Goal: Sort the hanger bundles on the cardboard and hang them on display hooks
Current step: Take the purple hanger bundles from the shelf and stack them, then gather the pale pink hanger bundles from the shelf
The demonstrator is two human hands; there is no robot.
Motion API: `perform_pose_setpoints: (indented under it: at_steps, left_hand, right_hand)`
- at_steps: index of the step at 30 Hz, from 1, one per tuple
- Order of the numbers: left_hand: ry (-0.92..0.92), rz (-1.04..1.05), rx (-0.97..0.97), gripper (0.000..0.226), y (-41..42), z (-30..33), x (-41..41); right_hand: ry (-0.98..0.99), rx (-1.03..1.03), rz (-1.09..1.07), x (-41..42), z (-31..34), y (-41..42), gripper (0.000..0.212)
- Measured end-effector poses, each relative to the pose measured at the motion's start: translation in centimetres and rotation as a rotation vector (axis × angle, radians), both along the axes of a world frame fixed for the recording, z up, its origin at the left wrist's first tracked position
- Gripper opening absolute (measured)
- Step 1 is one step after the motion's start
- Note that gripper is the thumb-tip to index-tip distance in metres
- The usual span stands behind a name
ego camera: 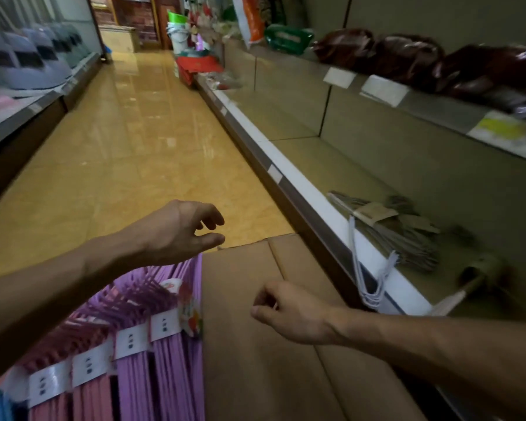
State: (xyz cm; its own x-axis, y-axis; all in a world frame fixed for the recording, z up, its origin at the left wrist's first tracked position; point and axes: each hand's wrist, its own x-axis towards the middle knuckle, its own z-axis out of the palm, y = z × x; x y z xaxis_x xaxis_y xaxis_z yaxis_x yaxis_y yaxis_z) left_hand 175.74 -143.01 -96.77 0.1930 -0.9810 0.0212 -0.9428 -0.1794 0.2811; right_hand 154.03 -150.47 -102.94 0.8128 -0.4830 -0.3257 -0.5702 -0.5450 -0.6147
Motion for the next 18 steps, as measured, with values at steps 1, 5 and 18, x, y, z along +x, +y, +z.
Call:
perform_pose_setpoints:
  at_steps: [1, 5, 18]
  left_hand:
    - [0.03, -0.007, 0.005, 0.042, -0.5, 0.6, -0.8]
    - [0.168, -0.004, -0.048, 0.034, -2.2, 2.2, -4.0]
    - [0.583, 0.049, -0.229, 0.018, -5.3, -0.5, -10.1]
  right_hand:
    - [-0.003, -0.014, 0.003, -0.7, 0.7, -0.6, 0.026]
    - [-0.049, -0.032, -0.02, -3.2, 1.4, -2.5, 0.026]
    - [-0.261, -0.045, -0.28, -9.8, 1.2, -6.9, 0.015]
